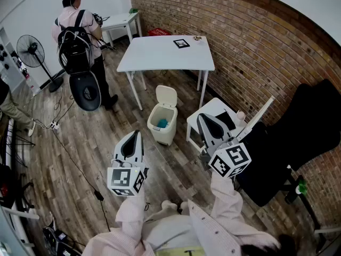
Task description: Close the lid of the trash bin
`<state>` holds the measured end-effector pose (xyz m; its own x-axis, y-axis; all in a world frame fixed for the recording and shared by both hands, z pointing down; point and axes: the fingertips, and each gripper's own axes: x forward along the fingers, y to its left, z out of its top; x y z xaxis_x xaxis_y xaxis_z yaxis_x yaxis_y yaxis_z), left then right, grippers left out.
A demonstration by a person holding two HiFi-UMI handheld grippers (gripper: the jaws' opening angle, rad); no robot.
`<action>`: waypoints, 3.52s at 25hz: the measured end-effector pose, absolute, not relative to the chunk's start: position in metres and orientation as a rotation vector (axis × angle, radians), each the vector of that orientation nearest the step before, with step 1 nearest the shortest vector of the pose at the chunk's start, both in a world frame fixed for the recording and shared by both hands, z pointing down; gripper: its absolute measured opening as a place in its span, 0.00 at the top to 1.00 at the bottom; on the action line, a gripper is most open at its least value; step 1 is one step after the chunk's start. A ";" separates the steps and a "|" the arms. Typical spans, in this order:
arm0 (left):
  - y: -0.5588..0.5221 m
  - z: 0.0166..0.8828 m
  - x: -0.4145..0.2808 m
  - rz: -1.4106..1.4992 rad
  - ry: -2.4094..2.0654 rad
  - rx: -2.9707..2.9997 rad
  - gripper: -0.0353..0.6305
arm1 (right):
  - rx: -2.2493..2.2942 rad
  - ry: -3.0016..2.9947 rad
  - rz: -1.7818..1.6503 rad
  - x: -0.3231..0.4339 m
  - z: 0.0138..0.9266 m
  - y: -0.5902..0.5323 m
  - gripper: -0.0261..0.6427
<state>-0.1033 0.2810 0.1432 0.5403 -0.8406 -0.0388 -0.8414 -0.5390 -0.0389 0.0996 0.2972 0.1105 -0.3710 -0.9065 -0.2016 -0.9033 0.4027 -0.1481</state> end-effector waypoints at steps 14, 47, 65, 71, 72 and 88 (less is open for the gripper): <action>0.288 0.156 -0.104 0.016 1.574 -2.706 0.96 | -1.585 2.384 -0.123 0.125 0.132 0.299 0.95; 0.251 0.200 -0.073 -0.034 1.628 -2.781 0.96 | -1.727 2.381 -0.205 0.163 0.176 0.249 0.71; 0.070 0.236 -0.105 -0.132 1.552 -2.919 0.96 | -1.806 2.462 -0.331 0.109 0.221 0.075 0.71; 0.036 0.247 -0.105 -0.153 1.503 -2.972 0.96 | -1.825 2.470 -0.367 0.100 0.232 0.046 0.71; 0.033 0.249 -0.105 -0.157 1.502 -2.978 0.96 | -1.825 2.479 -0.374 0.098 0.234 0.043 0.71; -0.059 0.290 -0.095 -0.237 1.605 -3.041 0.96 | -1.843 2.569 -0.500 0.114 0.281 -0.064 0.71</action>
<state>-0.0950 -0.0591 0.2903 0.5674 -0.7819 0.2583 -0.8232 -0.5304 0.2028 0.1143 -0.0642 0.2806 -0.3358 -0.9140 0.2275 -0.9326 0.2888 -0.2165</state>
